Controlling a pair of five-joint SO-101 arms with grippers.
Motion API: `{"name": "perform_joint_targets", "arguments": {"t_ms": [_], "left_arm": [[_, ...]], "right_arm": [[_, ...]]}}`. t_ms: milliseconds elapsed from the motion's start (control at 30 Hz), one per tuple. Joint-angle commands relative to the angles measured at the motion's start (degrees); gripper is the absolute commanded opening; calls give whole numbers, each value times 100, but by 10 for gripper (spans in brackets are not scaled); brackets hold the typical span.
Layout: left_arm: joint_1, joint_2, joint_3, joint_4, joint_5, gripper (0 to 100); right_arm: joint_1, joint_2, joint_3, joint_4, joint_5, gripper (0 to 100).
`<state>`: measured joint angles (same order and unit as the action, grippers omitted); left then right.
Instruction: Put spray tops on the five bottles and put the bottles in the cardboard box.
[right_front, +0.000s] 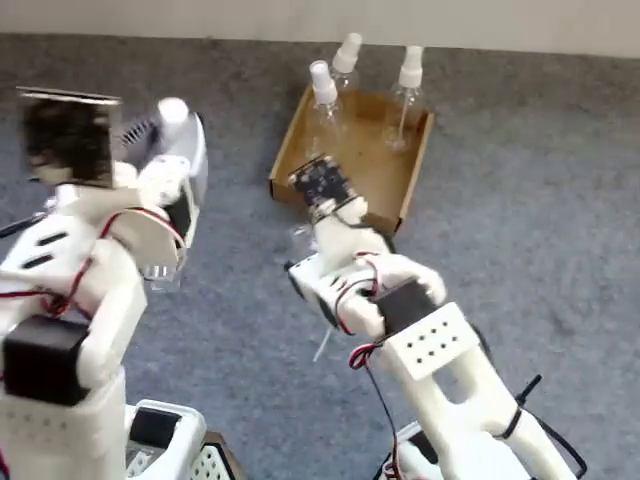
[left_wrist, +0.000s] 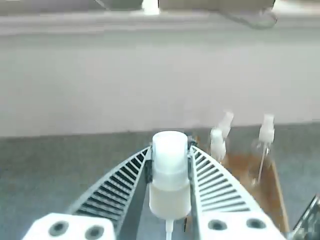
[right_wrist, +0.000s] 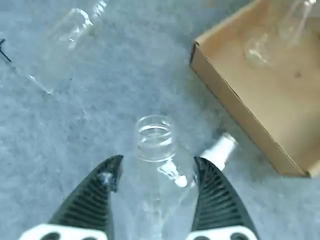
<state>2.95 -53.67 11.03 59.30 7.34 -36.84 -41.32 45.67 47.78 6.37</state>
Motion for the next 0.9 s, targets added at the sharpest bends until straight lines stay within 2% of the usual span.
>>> {"name": "perform_joint_targets", "arguments": {"t_ms": [0, 100, 167, 333, 500, 700, 867], "left_arm": [[-40, -92, -391, -686, 281, 80], [40, -110, -374, -1029, 369, 80], [330, -101, -347, -1099, 396, 80], [1121, -136, -171, -1099, 387, 80], [1631, -145, 356, -1116, 387, 80], [2176, -145, 1007, -1829, 404, 80], [2466, -145, 1279, -1925, 404, 80]], "right_arm": [[-207, -224, 198, -629, -70, 5], [-382, -224, 268, -708, -70, 5], [-435, -224, 268, -866, -114, 5], [-409, -295, 831, -2097, -668, 5], [-382, -1314, 1991, -3204, -677, 5], [-347, -2738, 2730, -3204, -677, 5], [-75, -3169, 2993, -3204, -677, 5]]}}
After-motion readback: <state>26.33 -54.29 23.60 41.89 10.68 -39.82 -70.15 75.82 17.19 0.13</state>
